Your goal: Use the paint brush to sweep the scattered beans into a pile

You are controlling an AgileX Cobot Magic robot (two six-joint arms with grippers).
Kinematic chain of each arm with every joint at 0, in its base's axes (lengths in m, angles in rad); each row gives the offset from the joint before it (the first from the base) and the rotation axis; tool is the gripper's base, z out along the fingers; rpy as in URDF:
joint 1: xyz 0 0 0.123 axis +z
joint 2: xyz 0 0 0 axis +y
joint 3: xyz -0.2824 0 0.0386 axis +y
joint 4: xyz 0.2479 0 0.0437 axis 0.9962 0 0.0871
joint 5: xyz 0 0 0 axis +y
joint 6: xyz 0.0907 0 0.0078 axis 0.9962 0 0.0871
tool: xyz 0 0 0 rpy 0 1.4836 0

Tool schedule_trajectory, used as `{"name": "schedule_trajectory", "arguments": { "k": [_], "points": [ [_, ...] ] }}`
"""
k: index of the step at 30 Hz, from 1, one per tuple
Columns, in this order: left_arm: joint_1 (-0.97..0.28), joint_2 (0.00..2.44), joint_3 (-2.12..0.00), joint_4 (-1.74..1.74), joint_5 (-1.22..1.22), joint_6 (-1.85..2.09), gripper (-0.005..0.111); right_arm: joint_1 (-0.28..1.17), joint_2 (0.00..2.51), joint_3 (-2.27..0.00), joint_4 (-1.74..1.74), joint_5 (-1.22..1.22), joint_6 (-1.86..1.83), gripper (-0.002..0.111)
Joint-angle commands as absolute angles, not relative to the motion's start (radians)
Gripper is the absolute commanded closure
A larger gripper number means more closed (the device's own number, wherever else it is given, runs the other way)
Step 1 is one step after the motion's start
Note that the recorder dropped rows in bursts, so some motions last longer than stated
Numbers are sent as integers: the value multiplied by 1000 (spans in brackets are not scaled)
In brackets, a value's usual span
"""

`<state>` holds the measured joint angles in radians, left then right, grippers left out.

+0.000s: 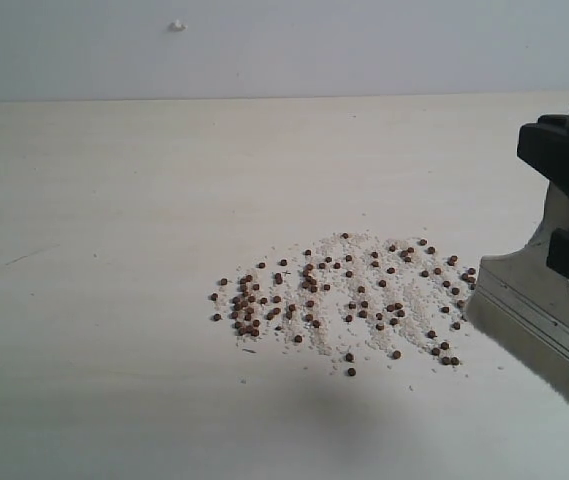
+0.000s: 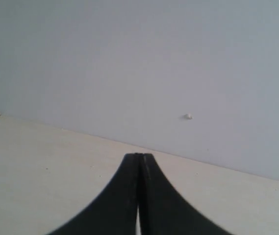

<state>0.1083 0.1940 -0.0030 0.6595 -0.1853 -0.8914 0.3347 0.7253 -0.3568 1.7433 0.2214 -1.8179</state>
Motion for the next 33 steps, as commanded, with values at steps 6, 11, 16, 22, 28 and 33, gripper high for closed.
{"name": "schedule_trajectory", "arguments": {
  "k": [6, 11, 16, 22, 28, 33],
  "points": [
    [110, 130, 0, 651, -160, -894, 107, 331, 719, -356, 1744, 250, -1832, 108],
    [110, 130, 0, 651, -160, -894, 107, 331, 719, -356, 1744, 300, -1830, 108],
    [110, 130, 0, 651, -160, -892, 107, 331, 719, -356, 1744, 300, -1830, 108],
    [110, 130, 0, 651, -160, -892, 107, 331, 724, -356, 1744, 300, -1803, 108],
    [110, 130, 0, 651, -160, -892, 107, 331, 726, -356, 1744, 281, -1801, 108],
    [110, 130, 0, 651, -160, -892, 107, 331, 726, -377, 1744, 281, -1778, 108]
  ]
}}
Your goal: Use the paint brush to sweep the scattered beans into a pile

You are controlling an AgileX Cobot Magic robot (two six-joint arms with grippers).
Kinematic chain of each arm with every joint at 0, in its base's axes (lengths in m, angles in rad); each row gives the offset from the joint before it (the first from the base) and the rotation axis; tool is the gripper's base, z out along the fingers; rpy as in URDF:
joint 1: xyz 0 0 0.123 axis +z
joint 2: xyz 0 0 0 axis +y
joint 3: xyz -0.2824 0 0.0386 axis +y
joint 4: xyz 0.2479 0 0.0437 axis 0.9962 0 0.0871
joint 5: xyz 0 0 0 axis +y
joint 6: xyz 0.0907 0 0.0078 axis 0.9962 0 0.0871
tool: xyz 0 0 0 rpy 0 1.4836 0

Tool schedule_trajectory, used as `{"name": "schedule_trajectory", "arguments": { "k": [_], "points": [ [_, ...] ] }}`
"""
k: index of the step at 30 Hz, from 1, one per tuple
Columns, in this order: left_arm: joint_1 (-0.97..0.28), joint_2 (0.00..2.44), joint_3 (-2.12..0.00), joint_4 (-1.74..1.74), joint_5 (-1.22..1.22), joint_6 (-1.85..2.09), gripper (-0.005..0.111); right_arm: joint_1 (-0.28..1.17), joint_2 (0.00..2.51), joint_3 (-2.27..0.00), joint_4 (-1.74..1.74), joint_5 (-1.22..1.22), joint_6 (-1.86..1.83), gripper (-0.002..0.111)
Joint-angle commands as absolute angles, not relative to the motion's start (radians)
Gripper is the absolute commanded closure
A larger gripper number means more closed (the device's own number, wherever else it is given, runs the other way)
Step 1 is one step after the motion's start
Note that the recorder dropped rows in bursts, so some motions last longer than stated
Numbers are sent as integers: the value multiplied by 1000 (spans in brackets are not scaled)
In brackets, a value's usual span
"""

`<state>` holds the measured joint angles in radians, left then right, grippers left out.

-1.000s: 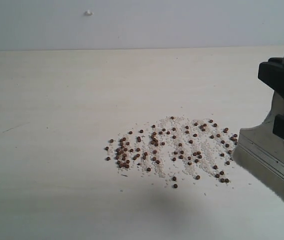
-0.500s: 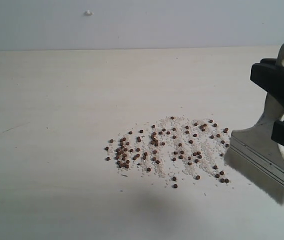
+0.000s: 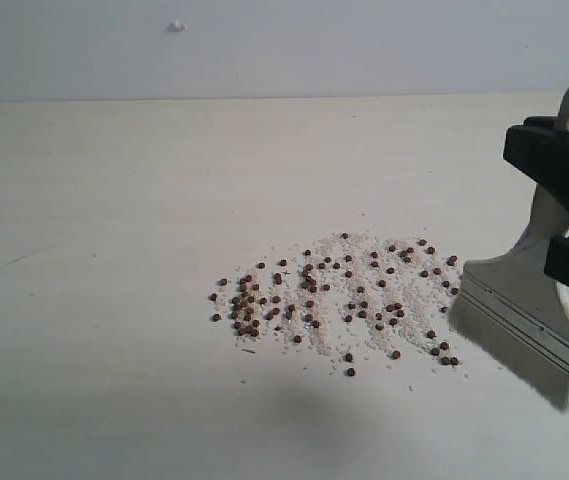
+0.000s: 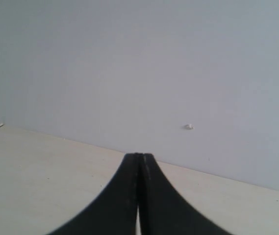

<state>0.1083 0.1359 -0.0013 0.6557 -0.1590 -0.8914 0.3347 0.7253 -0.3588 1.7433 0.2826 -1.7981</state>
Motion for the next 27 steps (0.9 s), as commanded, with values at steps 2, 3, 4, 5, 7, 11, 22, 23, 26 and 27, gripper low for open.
{"name": "schedule_trajectory", "arguments": {
  "k": [2, 3, 4, 5, 7, 11, 22, 23, 26, 27],
  "points": [
    [110, 130, 0, 651, -160, -892, 107, 331, 726, -378, 1744, 279, -1778, 108],
    [110, 130, 0, 651, -160, -892, 107, 331, 726, -378, 1744, 277, -1778, 108],
    [110, 130, 0, 651, -160, -892, 107, 331, 726, -378, 1744, 277, -1778, 108],
    [110, 130, 0, 651, -160, -892, 107, 331, 726, -378, 1744, 277, -1778, 108],
    [110, 130, 0, 651, -160, -892, 107, 331, 726, -378, 1744, 277, -1778, 108],
    [110, 130, 0, 651, -160, -892, 107, 331, 726, -391, 1744, 227, -1734, 108],
    [110, 130, 0, 651, -160, -892, 107, 331, 724, -444, 1457, 124, -1330, 108],
    [110, 130, 0, 651, -160, -892, 107, 331, 724, -444, 1367, 112, -1239, 108],
    [110, 130, 0, 651, -160, -892, 107, 331, 724, -444, 975, 55, -850, 108],
    [110, 130, 0, 651, -160, -890, 107, 331, 724, -444, 834, 50, -704, 108]
  ]
}}
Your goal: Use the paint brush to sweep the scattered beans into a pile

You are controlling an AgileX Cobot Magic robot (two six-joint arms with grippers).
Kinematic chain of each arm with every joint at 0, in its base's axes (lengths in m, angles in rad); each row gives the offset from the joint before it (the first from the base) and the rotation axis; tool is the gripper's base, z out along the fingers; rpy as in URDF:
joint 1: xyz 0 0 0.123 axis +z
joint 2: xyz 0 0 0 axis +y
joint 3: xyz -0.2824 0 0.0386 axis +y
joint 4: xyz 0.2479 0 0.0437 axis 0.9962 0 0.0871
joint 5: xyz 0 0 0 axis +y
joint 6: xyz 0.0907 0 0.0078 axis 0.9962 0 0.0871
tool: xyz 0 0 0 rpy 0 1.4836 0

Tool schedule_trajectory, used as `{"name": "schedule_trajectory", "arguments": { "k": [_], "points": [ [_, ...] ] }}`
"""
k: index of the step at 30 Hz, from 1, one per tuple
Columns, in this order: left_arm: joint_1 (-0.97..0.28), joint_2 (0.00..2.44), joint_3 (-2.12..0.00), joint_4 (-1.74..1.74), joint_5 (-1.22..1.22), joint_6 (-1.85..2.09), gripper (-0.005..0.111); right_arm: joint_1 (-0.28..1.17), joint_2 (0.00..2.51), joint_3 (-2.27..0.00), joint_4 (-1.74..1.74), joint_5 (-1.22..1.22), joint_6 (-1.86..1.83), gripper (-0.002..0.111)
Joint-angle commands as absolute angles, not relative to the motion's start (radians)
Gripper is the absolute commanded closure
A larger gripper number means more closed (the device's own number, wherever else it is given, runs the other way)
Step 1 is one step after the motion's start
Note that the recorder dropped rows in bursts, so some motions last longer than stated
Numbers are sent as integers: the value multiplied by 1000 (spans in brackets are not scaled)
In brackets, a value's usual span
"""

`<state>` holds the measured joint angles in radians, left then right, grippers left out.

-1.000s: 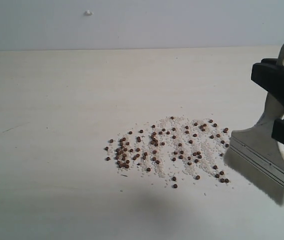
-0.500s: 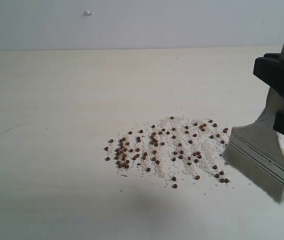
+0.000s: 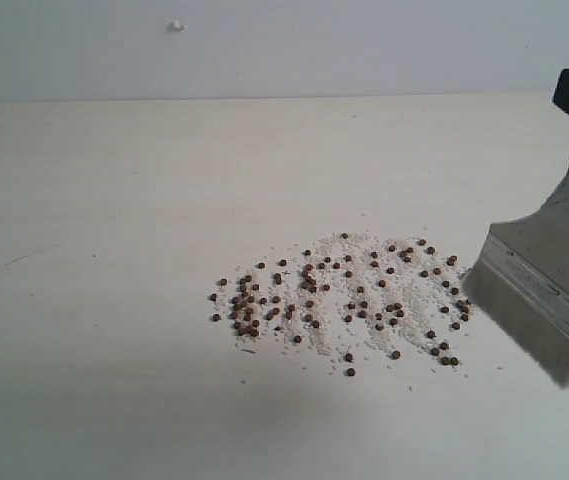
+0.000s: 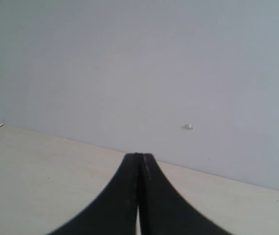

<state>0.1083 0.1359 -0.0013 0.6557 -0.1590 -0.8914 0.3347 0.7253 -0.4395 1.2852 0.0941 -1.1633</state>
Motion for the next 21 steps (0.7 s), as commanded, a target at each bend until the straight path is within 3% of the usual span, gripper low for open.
{"name": "schedule_trajectory", "arguments": {
  "k": [1, 14, 21],
  "points": [
    [110, 130, 0, 651, -160, -890, 107, 331, 724, -444, 751, 50, -611, 108],
    [110, 130, 0, 651, -160, -891, 107, 331, 723, -311, 578, -223, -417, 108],
    [110, 130, 0, 651, -160, -891, 107, 331, 723, -166, 128, -608, 114, 108]
  ]
}}
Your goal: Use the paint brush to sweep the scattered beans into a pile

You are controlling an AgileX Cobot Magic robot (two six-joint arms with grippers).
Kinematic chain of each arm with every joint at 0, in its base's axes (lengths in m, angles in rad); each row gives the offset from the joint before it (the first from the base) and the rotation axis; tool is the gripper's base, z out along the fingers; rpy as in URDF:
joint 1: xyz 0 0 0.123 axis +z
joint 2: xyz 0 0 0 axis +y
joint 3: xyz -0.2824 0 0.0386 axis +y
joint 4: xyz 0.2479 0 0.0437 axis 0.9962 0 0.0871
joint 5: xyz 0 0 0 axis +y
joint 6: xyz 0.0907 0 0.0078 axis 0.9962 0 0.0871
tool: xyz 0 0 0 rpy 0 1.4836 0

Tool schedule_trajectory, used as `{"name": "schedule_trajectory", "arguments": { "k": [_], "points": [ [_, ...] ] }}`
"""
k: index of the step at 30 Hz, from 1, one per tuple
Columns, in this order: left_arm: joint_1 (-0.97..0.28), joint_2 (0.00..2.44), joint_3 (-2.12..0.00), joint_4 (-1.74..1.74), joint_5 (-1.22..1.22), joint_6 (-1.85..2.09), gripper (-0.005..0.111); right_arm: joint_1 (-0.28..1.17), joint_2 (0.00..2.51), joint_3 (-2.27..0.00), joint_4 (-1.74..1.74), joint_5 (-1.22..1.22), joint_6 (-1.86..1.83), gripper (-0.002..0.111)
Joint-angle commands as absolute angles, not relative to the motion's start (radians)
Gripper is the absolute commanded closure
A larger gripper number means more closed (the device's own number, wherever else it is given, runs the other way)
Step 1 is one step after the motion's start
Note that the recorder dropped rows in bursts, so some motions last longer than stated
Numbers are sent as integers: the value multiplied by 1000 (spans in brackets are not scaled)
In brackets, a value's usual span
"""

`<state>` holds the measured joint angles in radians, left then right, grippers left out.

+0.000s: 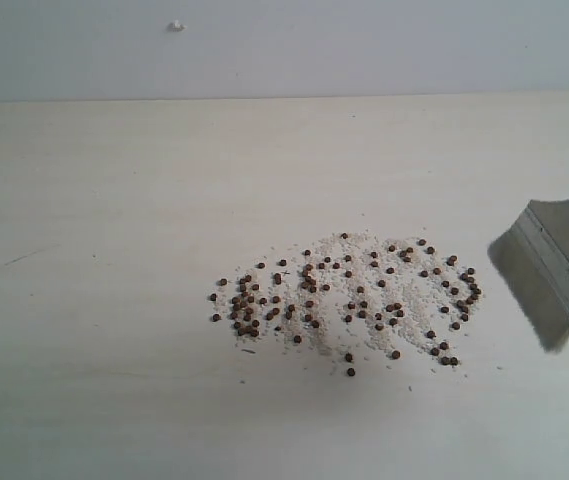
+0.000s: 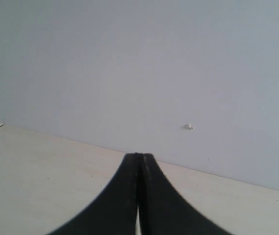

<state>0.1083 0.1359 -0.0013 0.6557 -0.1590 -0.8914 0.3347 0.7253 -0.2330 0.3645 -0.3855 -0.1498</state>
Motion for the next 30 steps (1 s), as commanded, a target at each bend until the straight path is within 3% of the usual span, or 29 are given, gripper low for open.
{"name": "schedule_trajectory", "arguments": {
  "k": [1, 17, 30],
  "points": [
    [110, 130, 0, 651, -160, -891, 107, 331, 724, -148, 91, -651, 149, 108],
    [110, 130, 0, 651, -160, -891, 107, 331, 733, -116, 74, -624, 235, 108],
    [110, 130, 0, 651, -160, -891, 107, 331, 1031, -116, -108, -1181, 537, 108]
  ]
}}
